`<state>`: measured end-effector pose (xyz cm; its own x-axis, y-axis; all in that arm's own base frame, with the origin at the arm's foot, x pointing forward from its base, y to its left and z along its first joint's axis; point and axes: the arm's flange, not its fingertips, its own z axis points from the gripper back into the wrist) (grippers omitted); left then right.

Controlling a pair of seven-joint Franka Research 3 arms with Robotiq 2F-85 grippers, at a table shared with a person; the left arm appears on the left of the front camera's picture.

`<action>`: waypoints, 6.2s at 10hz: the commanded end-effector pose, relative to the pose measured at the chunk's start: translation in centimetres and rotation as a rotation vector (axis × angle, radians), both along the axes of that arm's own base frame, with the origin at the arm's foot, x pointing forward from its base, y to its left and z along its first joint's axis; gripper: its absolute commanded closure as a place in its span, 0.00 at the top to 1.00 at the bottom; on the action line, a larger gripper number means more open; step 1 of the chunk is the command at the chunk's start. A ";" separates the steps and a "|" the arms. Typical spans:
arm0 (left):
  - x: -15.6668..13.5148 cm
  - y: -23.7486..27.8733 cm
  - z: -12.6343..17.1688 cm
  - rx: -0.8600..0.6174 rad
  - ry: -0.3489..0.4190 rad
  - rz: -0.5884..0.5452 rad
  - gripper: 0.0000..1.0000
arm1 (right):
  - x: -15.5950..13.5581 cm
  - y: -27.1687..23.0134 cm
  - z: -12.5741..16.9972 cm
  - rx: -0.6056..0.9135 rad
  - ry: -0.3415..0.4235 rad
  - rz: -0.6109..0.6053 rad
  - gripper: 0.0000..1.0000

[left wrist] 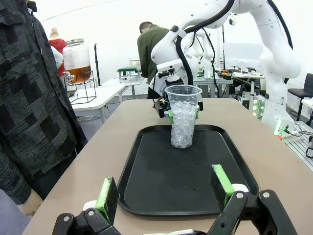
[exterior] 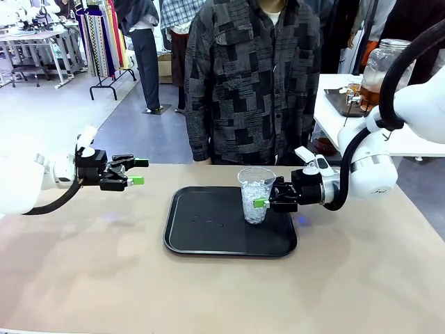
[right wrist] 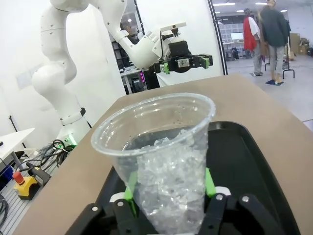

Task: Pour the drink into the iced cup.
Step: Pick up the iced cup indicated by the human and present it to them, then open the gripper to release the iced cup you were holding.

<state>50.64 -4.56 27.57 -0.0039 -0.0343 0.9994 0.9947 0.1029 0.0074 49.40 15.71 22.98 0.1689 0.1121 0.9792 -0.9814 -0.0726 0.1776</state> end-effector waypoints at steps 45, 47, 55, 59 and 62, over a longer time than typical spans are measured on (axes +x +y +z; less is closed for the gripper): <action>0.0 0.0 0.2 -0.004 -0.002 0.003 1.00 | 3.7 -0.5 17.3 0.029 -0.015 0.036 1.00; 0.0 0.0 0.2 -0.004 -0.002 0.003 1.00 | 3.9 -2.9 17.3 0.029 -0.036 0.004 1.00; 0.0 0.0 0.2 -0.004 -0.002 0.003 1.00 | 2.4 -13.2 14.2 0.041 -0.169 -0.091 1.00; 0.0 0.0 0.2 -0.004 -0.002 0.003 1.00 | 2.4 -15.9 11.0 0.061 -0.168 -0.114 1.00; 0.0 0.0 0.2 -0.004 -0.002 0.003 1.00 | 2.9 -16.8 8.8 0.060 -0.131 -0.117 1.00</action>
<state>50.66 -4.56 27.56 -0.0040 -0.0343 0.9994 0.9947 0.1029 0.0075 51.82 -0.67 31.88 0.0693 0.0427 0.9967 -0.9962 0.0563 0.0669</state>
